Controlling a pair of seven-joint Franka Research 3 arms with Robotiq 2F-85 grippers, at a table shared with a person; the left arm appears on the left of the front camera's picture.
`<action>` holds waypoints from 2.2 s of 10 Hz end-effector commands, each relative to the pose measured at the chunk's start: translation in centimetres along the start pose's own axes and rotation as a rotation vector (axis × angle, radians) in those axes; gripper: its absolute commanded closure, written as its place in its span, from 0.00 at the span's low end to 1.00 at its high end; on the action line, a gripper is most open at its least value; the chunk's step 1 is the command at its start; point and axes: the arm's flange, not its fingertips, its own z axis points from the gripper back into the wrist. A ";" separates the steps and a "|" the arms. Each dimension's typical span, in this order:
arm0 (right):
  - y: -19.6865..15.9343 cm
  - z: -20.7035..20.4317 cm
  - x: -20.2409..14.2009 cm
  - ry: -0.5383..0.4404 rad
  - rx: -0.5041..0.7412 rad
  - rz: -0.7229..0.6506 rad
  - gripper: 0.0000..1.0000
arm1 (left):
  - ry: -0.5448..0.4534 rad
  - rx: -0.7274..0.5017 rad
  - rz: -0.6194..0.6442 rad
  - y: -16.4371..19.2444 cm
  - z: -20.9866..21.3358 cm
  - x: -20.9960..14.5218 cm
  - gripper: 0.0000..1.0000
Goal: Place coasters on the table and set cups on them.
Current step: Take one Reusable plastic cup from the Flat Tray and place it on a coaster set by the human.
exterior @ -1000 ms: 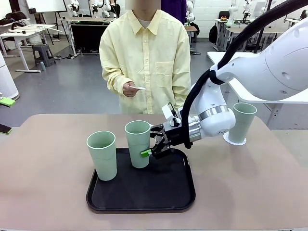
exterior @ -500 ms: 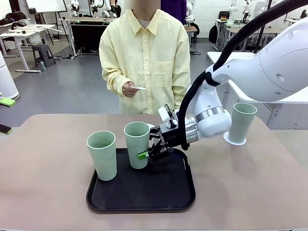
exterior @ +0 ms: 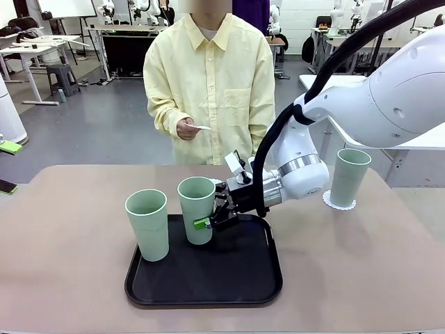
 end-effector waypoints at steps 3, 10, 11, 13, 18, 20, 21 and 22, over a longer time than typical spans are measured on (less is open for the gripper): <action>-0.7 -0.1 -0.2 0.008 0.009 -0.024 1.00 | -0.005 -0.020 -0.017 0.0 0.1 0.0 0.00; 2.5 5.3 11.0 0.069 -0.193 -0.007 1.00 | -0.005 -0.020 -0.017 0.0 0.1 0.0 0.00; 2.6 5.7 12.2 0.059 -0.209 -0.001 1.00 | -0.005 -0.020 -0.017 0.0 0.1 0.0 0.00; 2.5 5.9 13.1 0.096 -0.248 -0.107 1.00 | -0.005 -0.020 -0.017 0.0 0.1 0.0 0.00; 2.4 6.4 13.6 0.065 -0.209 -0.006 0.15 | -0.005 -0.020 -0.017 0.0 0.1 0.0 0.00; -1.0 7.8 14.4 0.063 -0.278 -0.044 0.15 | -0.005 -0.020 -0.017 0.0 0.1 0.0 0.00; -3.3 8.5 14.4 0.059 -0.291 -0.089 0.15 | -0.005 -0.020 -0.017 0.0 0.1 0.0 0.00; -6.0 9.2 14.2 0.039 -0.280 -0.120 0.15 | -0.005 -0.020 -0.017 0.0 0.1 0.0 0.00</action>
